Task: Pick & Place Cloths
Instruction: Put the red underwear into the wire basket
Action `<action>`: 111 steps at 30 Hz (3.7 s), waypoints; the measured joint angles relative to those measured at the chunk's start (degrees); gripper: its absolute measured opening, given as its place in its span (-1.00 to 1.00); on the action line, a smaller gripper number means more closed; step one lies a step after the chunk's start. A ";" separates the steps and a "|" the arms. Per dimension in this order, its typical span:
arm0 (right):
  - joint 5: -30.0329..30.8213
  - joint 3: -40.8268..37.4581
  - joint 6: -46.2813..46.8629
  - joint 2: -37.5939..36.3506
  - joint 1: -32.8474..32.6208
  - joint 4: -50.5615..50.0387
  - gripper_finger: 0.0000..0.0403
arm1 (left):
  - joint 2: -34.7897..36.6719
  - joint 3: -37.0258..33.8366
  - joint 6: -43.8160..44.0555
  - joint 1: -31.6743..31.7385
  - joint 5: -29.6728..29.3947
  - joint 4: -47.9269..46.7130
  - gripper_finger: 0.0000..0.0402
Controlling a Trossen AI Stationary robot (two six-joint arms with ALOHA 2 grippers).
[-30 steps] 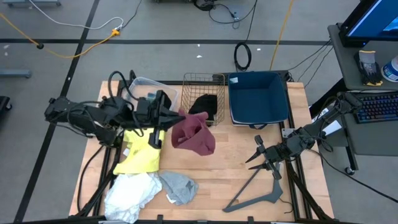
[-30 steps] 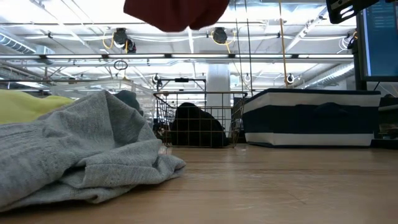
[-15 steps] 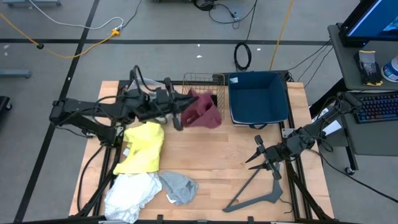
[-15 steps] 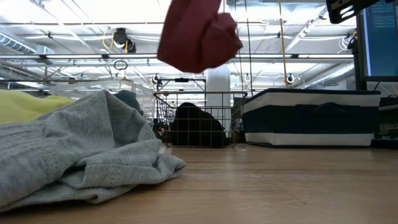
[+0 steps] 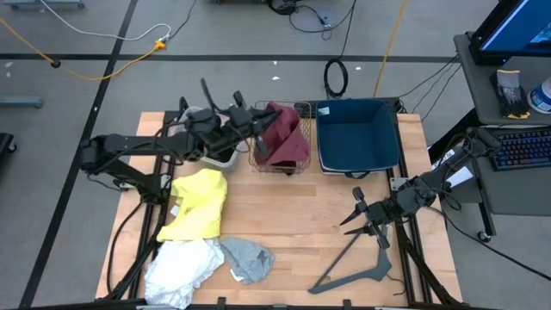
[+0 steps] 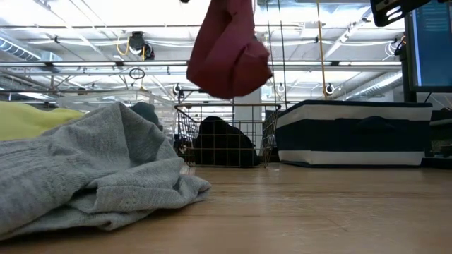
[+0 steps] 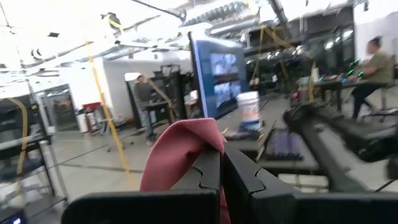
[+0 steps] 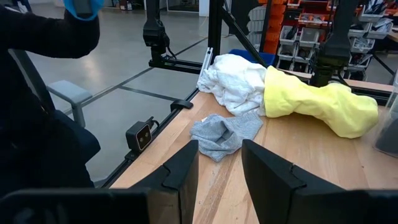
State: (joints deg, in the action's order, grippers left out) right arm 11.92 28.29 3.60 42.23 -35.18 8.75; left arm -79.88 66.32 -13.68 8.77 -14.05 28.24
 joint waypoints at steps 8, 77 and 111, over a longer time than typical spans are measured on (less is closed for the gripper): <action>0.02 0.00 -1.51 0.00 0.00 -0.07 -0.43 | -4.15 0.00 -0.14 4.55 0.01 3.02 -1.00; 0.42 -0.02 1.07 0.00 0.01 0.02 -0.43 | -26.48 3.48 26.68 14.52 9.80 -29.47 -1.00; 0.26 -0.02 1.72 0.01 0.00 0.02 -0.43 | -24.92 3.57 27.81 13.26 15.66 -32.46 0.21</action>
State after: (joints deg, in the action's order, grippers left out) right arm 12.19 28.27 5.32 42.24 -35.18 8.78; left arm -104.81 69.90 14.13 22.04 1.61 -4.22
